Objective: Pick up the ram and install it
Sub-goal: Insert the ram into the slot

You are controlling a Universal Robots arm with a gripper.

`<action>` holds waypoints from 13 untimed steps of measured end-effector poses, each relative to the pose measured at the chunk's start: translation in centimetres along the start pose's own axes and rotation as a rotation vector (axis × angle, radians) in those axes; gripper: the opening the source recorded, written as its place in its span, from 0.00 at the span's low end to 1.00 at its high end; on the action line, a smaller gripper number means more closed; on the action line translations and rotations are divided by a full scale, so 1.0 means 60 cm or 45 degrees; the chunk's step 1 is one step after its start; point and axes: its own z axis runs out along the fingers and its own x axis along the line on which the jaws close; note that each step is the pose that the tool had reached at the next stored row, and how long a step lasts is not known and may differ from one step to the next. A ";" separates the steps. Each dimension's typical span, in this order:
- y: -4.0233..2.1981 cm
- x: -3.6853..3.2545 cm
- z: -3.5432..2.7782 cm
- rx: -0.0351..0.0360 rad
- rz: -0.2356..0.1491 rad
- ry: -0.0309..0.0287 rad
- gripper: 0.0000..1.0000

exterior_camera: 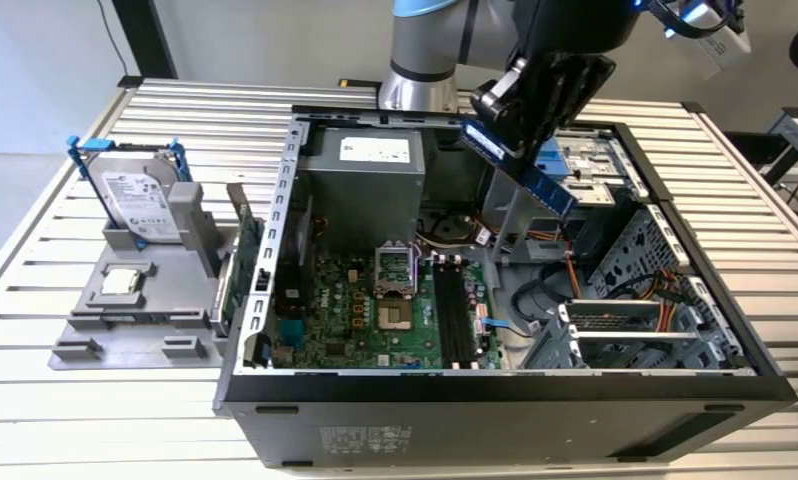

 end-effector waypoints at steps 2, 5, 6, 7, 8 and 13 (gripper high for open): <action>0.000 0.000 0.000 0.0029 0.070 -0.0018 0.00; 0.000 0.000 0.000 0.0058 0.139 -0.0036 0.00; 0.000 0.000 0.000 0.0068 0.163 -0.0042 0.00; 0.000 0.000 0.000 0.0078 0.185 -0.0047 0.00; 0.000 0.000 0.000 0.0086 0.208 -0.0053 0.00; 0.000 0.000 0.000 0.0134 0.321 -0.0081 0.00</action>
